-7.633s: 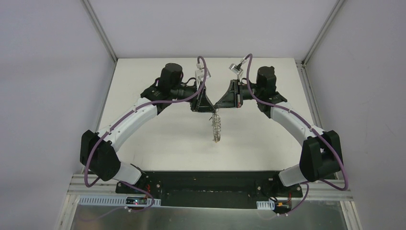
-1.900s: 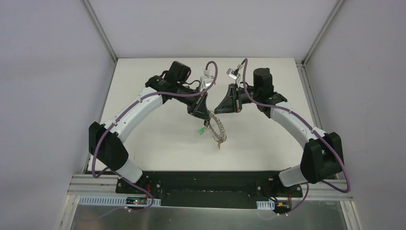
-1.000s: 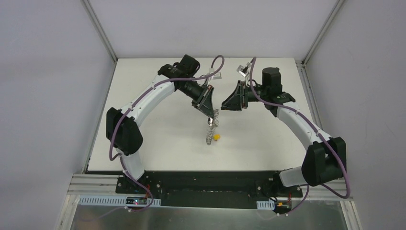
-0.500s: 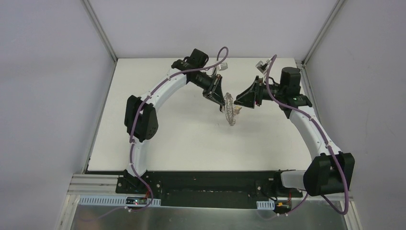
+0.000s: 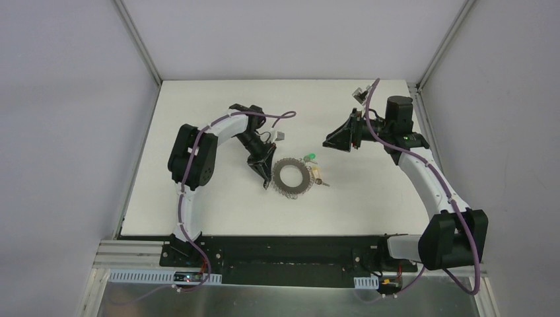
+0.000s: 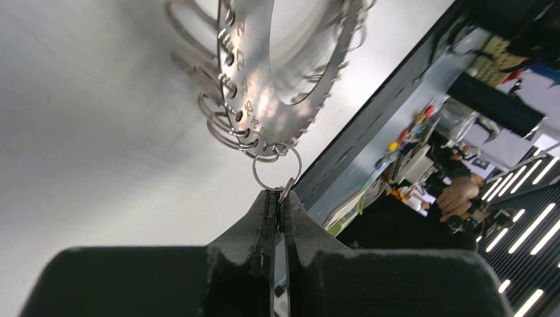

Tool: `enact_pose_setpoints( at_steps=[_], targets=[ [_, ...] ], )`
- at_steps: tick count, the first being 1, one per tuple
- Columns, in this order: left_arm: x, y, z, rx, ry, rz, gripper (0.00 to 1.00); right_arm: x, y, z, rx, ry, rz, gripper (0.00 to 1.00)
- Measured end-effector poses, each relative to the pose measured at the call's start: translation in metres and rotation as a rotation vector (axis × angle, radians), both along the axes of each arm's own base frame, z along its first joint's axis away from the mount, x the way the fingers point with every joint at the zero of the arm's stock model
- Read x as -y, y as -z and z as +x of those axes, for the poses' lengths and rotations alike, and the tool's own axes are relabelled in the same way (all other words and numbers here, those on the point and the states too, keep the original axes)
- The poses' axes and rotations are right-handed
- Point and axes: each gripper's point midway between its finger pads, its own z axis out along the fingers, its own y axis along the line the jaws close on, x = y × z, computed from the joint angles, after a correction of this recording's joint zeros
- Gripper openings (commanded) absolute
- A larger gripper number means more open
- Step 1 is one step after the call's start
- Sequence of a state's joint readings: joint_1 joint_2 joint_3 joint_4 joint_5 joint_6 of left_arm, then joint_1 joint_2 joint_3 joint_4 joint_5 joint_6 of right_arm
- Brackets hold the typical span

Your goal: Put the keys on the keyring

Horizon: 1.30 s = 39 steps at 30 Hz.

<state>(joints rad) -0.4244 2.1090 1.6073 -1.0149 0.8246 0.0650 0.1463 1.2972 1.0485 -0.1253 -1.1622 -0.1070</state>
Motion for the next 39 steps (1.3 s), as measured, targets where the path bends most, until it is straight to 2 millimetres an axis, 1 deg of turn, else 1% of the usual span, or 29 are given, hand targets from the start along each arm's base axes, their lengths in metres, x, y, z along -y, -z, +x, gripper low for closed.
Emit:
enact_pose_setpoints(
  at_steps=[3, 8, 12, 21, 27, 30, 34, 37, 39],
  targets=[
    [-0.017, 0.014, -0.017, -0.029, 0.047, 0.063, 0.01, 0.000, 0.003, 0.000, -0.006, 0.002, -0.002, 0.57],
    [-0.040, 0.032, -0.037, -0.061, 0.102, 0.154, 0.10, 0.001, 0.009, -0.002, -0.021, 0.004, -0.005, 0.57],
    [-0.052, 0.042, -0.045, -0.070, 0.117, 0.212, 0.14, 0.001, 0.009, -0.001, -0.016, 0.006, -0.003, 0.57],
    [-0.067, 0.055, -0.051, -0.055, 0.132, 0.278, 0.25, 0.002, 0.008, 0.000, -0.021, 0.010, -0.001, 0.58],
    [-0.071, 0.048, -0.050, 0.000, 0.133, 0.290, 0.37, 0.002, 0.008, 0.000, -0.020, 0.012, -0.001, 0.59],
    [-0.073, 0.038, -0.047, 0.048, 0.133, 0.291, 0.47, 0.004, 0.009, 0.002, -0.016, 0.019, -0.005, 0.63],
    [-0.077, 0.021, -0.040, 0.139, 0.137, 0.293, 0.53, 0.007, 0.014, 0.004, -0.013, 0.035, -0.023, 0.72],
    [-0.084, 0.007, -0.034, 0.206, 0.129, 0.297, 0.62, 0.010, 0.016, 0.006, -0.009, 0.053, -0.049, 0.81],
    [-0.092, -0.004, -0.029, 0.255, 0.114, 0.305, 0.67, 0.013, 0.015, 0.010, 0.004, 0.072, -0.071, 0.93]
  ],
)
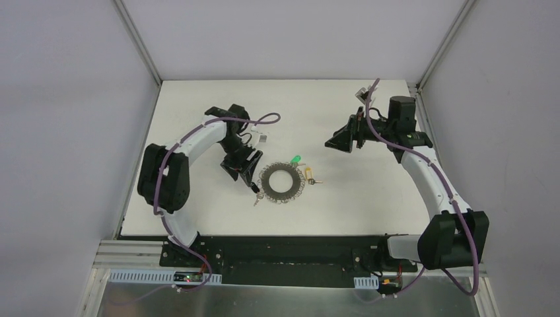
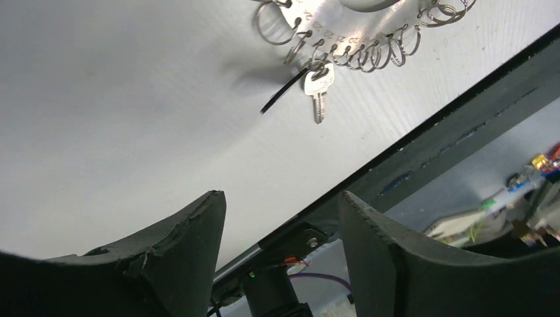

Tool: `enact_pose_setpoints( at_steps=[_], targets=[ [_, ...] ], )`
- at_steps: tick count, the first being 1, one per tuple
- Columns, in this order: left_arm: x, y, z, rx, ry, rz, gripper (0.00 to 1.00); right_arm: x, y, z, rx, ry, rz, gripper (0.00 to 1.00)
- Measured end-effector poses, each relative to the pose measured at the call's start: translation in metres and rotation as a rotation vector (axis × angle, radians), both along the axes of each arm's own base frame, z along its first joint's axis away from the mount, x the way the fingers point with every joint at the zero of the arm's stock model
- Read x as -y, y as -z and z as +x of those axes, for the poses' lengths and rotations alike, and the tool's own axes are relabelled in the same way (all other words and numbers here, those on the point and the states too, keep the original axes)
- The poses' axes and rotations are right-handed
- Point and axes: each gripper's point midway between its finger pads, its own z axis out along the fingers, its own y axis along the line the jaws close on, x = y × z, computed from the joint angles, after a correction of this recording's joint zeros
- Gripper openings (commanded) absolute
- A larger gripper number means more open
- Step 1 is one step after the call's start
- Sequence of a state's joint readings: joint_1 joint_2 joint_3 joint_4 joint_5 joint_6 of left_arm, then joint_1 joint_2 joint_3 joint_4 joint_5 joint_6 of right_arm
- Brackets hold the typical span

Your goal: Put the keys on the keyring

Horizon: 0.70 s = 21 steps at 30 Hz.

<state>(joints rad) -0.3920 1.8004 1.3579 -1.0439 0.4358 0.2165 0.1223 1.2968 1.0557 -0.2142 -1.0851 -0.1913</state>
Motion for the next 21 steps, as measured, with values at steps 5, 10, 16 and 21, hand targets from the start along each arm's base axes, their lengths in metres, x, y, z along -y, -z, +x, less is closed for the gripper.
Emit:
enact_pose_setpoints(
  at_steps=[5, 10, 16, 21],
  targets=[
    [-0.023, -0.036, 0.016, 0.191, -0.052, -0.006, 0.80, 0.012, -0.008, 0.015, 0.053, 0.071, -0.073, 1.00],
    [-0.046, -0.083, 0.029, 0.420, -0.124, -0.021, 0.87, 0.030, -0.009, 0.025, 0.066, 0.145, -0.140, 1.00],
    [-0.072, -0.125, 0.034, 0.649, -0.194, 0.001, 0.88, 0.051, 0.002, 0.032, 0.045, 0.259, -0.218, 1.00],
    [-0.091, -0.159, 0.028, 0.860, -0.241, 0.029, 0.99, 0.068, -0.003, 0.022, 0.099, 0.380, -0.263, 1.00]
  ],
)
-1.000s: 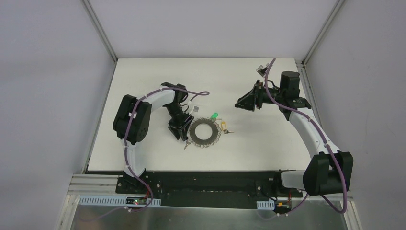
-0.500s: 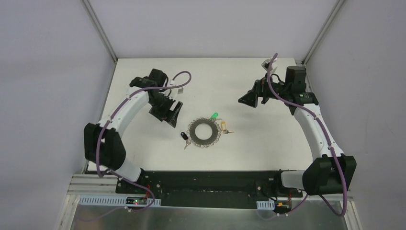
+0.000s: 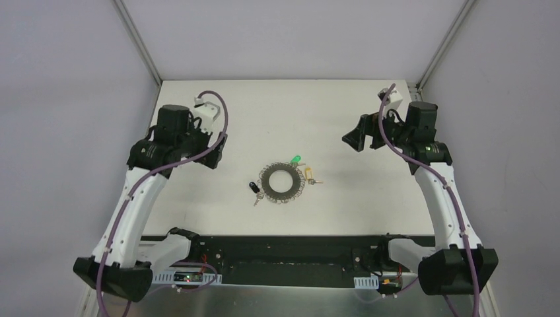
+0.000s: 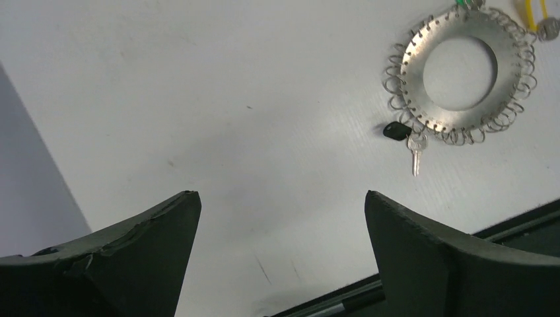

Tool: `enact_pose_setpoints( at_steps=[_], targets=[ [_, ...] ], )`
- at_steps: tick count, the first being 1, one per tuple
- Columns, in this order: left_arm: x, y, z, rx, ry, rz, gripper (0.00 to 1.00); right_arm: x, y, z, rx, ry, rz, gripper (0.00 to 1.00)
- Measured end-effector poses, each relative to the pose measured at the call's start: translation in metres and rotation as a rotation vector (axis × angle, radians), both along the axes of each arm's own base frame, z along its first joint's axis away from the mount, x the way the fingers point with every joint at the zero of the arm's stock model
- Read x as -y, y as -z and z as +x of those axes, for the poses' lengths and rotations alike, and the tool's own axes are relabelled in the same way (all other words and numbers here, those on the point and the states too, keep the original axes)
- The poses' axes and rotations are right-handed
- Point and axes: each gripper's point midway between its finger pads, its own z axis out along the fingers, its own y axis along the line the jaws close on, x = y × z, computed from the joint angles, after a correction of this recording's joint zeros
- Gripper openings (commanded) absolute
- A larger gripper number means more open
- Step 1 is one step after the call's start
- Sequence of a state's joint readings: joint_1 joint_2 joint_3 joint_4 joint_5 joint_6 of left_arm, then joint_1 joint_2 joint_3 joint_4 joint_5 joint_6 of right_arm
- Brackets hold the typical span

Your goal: Put the keys on the keyring

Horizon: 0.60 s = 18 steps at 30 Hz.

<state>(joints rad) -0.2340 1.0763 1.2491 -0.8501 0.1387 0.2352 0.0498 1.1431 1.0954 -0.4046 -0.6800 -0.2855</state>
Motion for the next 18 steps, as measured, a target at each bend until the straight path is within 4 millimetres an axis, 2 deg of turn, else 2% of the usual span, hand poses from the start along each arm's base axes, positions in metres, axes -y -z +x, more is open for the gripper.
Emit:
enact_pose_setpoints(
  at_steps=[5, 9, 15, 18],
  targets=[
    [-0.022, -0.030, -0.014, 0.187, -0.083, 0.019, 0.99, 0.014, -0.019, -0.006, 0.084, 0.090, -0.036, 1.00],
    [-0.037, -0.040, -0.023, 0.271, -0.154, 0.029, 0.99, 0.018, -0.021, -0.010, 0.092, 0.115, -0.050, 1.00],
    [-0.044, -0.031, -0.025, 0.320, -0.226, 0.006, 0.99, 0.025, -0.005, -0.010, 0.049, 0.158, -0.069, 1.00],
    [-0.043, -0.017, -0.022, 0.334, -0.247, -0.017, 0.99, 0.029, 0.008, -0.012, 0.031, 0.196, -0.071, 1.00]
  ],
)
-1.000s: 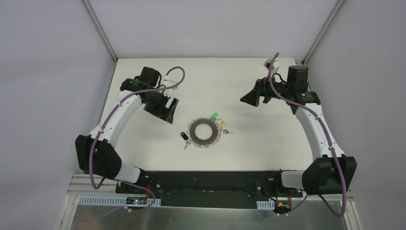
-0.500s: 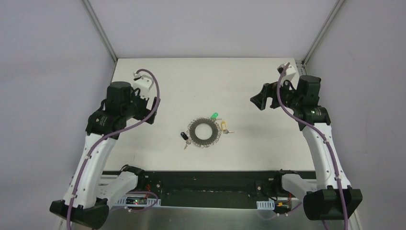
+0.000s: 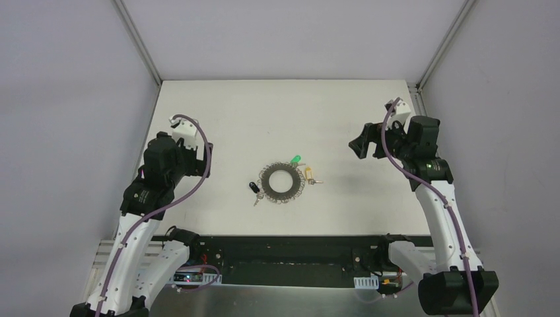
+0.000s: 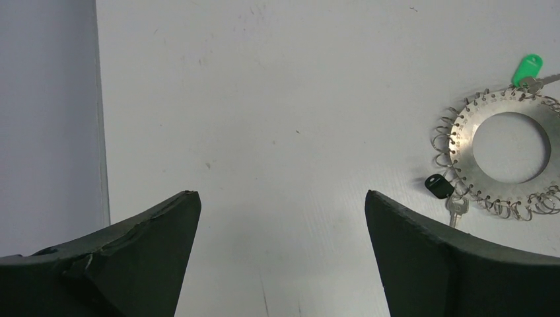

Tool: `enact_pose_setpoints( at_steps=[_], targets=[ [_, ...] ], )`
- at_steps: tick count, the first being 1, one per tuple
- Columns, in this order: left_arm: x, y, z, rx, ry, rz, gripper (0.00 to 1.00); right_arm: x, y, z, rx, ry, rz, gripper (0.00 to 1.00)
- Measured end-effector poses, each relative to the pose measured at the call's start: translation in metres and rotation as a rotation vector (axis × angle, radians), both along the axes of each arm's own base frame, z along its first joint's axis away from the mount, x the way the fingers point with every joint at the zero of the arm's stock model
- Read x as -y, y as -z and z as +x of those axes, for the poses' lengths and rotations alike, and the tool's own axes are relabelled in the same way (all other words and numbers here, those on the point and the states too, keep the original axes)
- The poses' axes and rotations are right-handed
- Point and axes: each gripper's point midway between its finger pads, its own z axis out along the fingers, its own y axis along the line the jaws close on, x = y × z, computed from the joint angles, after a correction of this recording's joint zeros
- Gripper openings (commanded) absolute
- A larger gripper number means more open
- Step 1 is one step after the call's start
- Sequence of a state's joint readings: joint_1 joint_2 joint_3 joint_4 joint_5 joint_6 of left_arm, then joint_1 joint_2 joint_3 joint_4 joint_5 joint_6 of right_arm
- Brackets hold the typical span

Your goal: Put the keys on the keyring

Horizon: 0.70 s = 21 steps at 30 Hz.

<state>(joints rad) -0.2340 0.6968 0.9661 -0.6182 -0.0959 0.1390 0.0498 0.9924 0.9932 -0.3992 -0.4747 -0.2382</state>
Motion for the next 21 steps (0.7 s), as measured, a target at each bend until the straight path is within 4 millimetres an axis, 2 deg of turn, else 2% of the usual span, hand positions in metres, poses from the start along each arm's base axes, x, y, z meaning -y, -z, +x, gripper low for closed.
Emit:
enact_pose_setpoints(
  at_steps=[5, 9, 14, 21],
  targets=[
    [0.001, 0.023, 0.006, 0.020, -0.036, -0.045, 0.99, 0.006, 0.015, -0.007, 0.031, 0.065, 0.017, 1.00],
    [0.004, 0.033, 0.006, 0.037, -0.039, -0.082, 0.99, 0.008, 0.017, -0.009, 0.050, 0.098, 0.047, 1.00],
    [0.011, 0.022, 0.006, 0.087, -0.012, -0.127, 0.99, 0.005, 0.012, -0.005, 0.056, 0.110, 0.086, 1.00],
    [0.005, 0.017, 0.005, 0.107, -0.032, -0.140, 0.99, 0.006, 0.014, -0.005, 0.037, 0.111, 0.104, 1.00]
  ],
)
